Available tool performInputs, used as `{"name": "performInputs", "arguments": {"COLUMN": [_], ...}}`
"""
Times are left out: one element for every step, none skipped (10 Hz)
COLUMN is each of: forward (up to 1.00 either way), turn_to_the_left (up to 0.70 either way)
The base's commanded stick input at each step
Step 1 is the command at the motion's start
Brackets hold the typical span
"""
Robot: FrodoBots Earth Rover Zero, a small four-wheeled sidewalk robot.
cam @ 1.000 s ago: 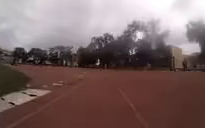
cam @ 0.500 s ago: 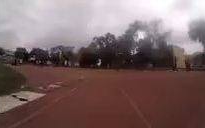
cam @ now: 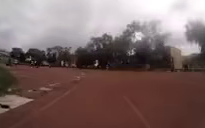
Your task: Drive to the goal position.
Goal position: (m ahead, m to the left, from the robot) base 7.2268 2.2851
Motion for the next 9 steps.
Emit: {"name": "performInputs", "arguments": {"forward": [0.70, 0.70, 0.70, 0.70, 0.70, 0.70, 0.70, 0.70, 0.70], "turn_to_the_left": [0.00, 0.00, 0.00, 0.00, 0.10, 0.02, 0.05, 0.00, 0.00]}}
